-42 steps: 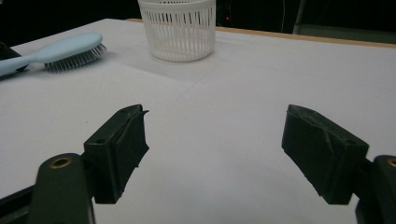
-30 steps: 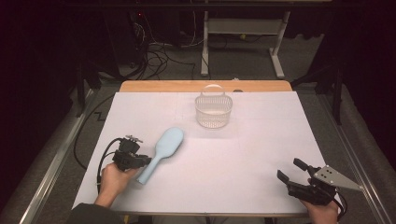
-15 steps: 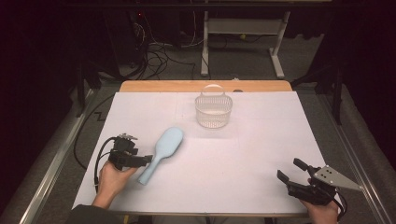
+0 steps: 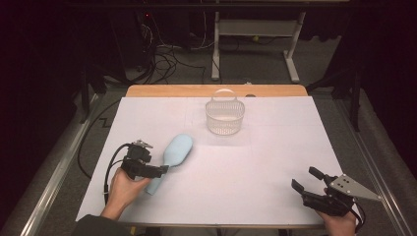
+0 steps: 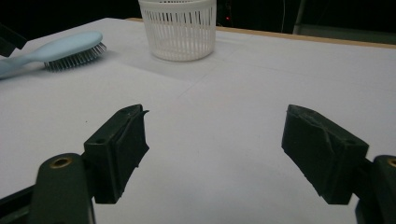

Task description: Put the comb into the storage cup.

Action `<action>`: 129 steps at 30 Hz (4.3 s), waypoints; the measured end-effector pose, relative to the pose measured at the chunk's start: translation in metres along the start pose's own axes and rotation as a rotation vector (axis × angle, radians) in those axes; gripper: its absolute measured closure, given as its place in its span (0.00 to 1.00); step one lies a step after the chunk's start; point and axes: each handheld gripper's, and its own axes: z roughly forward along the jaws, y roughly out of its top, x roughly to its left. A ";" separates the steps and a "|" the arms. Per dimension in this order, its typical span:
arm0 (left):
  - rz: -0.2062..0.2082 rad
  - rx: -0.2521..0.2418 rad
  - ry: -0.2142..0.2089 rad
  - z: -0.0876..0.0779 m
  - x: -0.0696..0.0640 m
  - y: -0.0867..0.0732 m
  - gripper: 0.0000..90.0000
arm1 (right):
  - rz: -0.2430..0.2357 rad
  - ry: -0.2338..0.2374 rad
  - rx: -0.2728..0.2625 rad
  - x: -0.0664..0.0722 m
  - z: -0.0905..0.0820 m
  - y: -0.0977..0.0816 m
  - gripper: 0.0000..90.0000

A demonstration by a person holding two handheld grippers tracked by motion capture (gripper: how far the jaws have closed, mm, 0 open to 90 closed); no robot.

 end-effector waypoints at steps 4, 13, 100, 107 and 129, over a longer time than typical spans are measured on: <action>0.012 0.027 0.008 0.006 -0.004 0.002 0.21 | 0.001 0.001 0.000 0.000 0.000 0.000 0.25; 0.036 0.074 0.031 0.014 -0.012 0.007 0.22 | 0.003 0.001 -0.002 0.000 0.000 0.000 0.25; 0.119 0.130 0.099 0.028 -0.018 0.018 0.75 | -0.007 -0.004 0.009 0.000 0.000 0.000 0.26; 0.120 0.116 0.091 0.027 -0.017 0.015 0.75 | -0.007 -0.002 0.010 0.000 0.001 0.000 0.26; 0.131 0.023 0.031 0.006 -0.023 0.005 0.75 | -0.005 0.000 0.011 0.000 0.001 -0.001 0.26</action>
